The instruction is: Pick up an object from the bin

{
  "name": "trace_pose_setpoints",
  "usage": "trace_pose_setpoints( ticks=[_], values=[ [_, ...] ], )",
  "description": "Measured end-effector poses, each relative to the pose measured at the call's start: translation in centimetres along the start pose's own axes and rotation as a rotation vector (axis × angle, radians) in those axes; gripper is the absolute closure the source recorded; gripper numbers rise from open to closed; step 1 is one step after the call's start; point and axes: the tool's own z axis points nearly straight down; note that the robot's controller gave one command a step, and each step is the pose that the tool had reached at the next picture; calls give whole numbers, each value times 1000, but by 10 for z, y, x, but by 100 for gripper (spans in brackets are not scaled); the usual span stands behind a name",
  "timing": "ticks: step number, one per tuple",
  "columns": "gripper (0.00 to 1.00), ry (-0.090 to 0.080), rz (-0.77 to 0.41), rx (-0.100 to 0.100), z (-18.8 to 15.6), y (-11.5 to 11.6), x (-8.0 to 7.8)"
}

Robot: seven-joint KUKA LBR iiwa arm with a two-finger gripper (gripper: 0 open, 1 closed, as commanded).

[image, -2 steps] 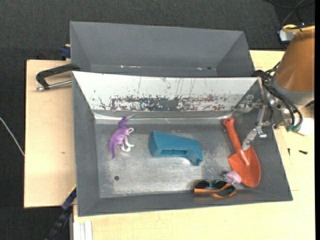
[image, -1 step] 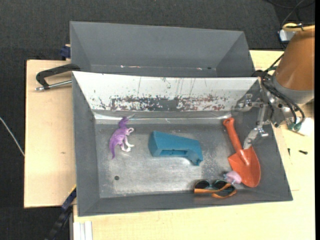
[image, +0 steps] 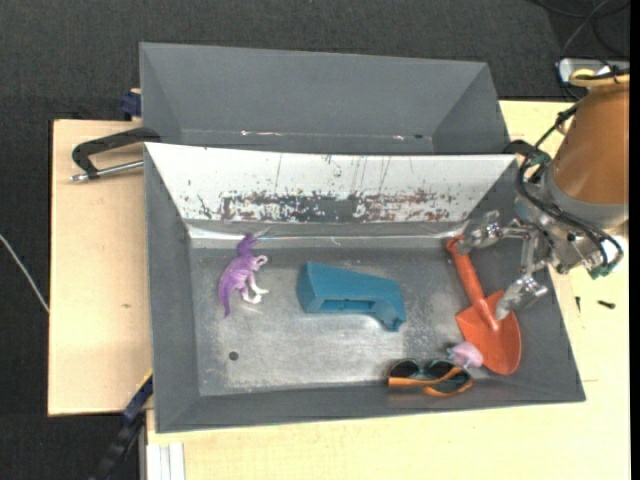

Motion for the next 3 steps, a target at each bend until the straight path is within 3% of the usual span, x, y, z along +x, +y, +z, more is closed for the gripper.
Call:
trace_pose_setpoints(
  ticks=[1, 2, 3],
  values=[
    [0, -1, 143, 2, -49, 26, -27],
    [0, -8, 169, 4, -63, 36, -39],
    [0, -9, 55, 4, -70, 16, -47]
  ],
)
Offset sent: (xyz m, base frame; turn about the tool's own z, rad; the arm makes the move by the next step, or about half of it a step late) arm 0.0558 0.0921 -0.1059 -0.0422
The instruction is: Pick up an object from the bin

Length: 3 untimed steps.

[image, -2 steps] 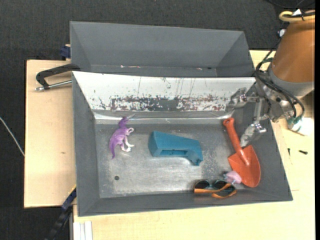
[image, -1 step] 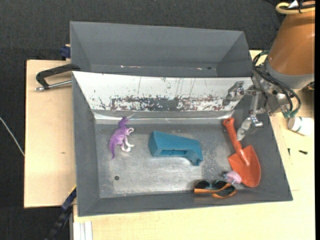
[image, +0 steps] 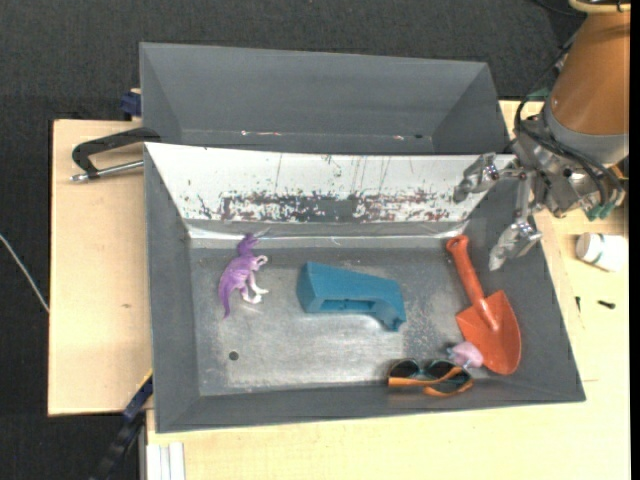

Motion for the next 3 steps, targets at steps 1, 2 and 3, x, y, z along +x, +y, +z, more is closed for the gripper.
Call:
trace_pose_setpoints(
  ticks=[1, 2, 3],
  values=[
    [0, 1, 17, 2, -3, 24, -17],
    [100, 0, -66, 1, -19, 35, -33],
    [100, 0, -66, 0, -19, 35, -33]
  ],
)
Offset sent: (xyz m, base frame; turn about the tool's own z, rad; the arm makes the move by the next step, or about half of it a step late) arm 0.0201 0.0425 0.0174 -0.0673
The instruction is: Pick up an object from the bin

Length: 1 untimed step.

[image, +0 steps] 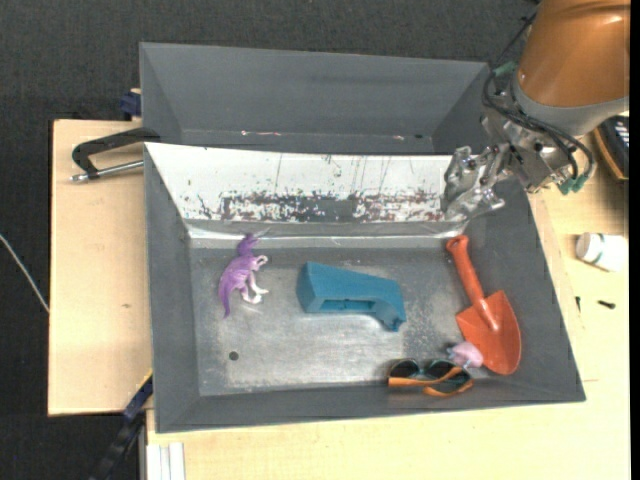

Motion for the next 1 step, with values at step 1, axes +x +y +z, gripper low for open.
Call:
trace_pose_setpoints(
  ticks=[1],
  values=[
    [100, 0, 72, 0, 37, 17, -4]
  ],
)
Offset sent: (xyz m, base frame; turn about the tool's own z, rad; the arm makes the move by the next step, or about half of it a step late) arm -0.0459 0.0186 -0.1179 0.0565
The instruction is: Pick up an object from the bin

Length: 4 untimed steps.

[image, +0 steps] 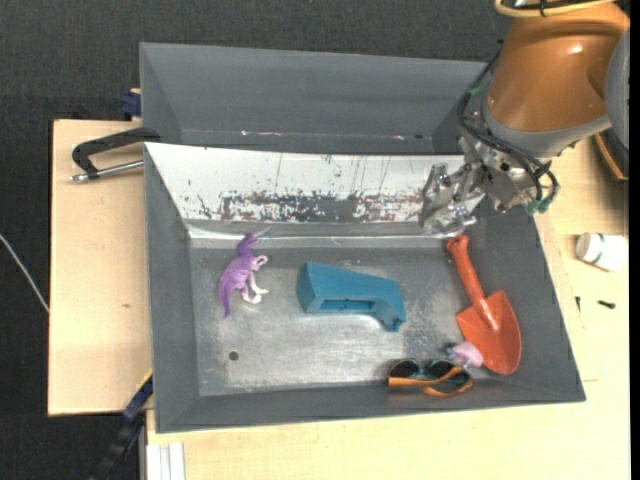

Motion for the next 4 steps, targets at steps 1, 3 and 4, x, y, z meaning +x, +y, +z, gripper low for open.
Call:
trace_pose_setpoints(
  ticks=[1, 3, 4],
  values=[
    [100, 3, -1, -2, 60, 12, 28],
    [100, 10, 42, -5, 44, 40, 21],
    [100, -5, 162, 0, 21, 55, 27]
  ],
)
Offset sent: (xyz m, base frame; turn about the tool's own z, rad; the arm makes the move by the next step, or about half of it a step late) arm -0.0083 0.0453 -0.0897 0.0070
